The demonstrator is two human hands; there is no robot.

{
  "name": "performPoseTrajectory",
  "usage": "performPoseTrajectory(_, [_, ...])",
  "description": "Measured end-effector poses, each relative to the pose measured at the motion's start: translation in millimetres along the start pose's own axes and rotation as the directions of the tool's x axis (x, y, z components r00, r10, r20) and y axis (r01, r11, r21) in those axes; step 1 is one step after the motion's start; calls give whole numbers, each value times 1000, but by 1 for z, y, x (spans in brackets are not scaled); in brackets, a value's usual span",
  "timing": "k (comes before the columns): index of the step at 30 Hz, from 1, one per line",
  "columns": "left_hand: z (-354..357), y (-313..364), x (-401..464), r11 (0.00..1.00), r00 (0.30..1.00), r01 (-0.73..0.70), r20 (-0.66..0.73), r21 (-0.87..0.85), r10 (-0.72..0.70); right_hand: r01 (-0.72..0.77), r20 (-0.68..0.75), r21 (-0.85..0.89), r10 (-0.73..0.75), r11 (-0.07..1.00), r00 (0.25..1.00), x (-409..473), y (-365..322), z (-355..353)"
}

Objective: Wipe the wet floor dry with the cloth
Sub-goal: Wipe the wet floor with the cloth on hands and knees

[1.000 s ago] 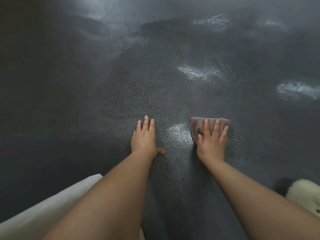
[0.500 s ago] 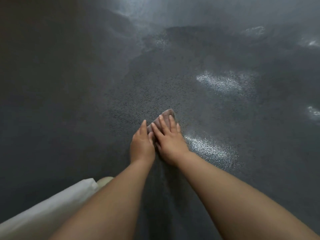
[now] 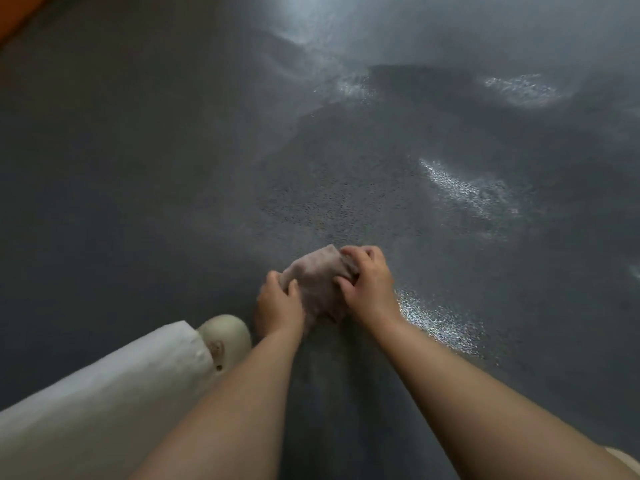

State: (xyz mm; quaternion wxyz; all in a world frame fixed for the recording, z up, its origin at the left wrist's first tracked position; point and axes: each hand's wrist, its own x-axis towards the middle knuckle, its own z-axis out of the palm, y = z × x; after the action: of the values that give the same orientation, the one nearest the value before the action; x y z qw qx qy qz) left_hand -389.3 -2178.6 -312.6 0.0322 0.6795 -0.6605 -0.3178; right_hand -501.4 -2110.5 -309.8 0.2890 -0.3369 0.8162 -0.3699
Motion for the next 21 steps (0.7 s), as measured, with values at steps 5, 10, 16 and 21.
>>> performPoseTrajectory(5, [11, 6, 11, 879, 868, -382, -215, 286, 448, -23, -320, -158, -29, 987, 947, 13, -1, -13])
performPoseTrajectory(10, [47, 20, 3, 771, 873, -487, 220, 411, 435, -240, -173, -446, 180, 862, 968, 7, 23, -26])
performPoseTrajectory(16, [33, 23, 40, 485, 716, -696, 561, 529, 415, -270, 2, -622, 346, 735, 938, -1, 43, -23])
performPoseTrajectory(21, [10, 48, 119, 779, 918, -378, 312, 501, 245, -241, 30, -652, 342, 719, 939, -3, 47, -28])
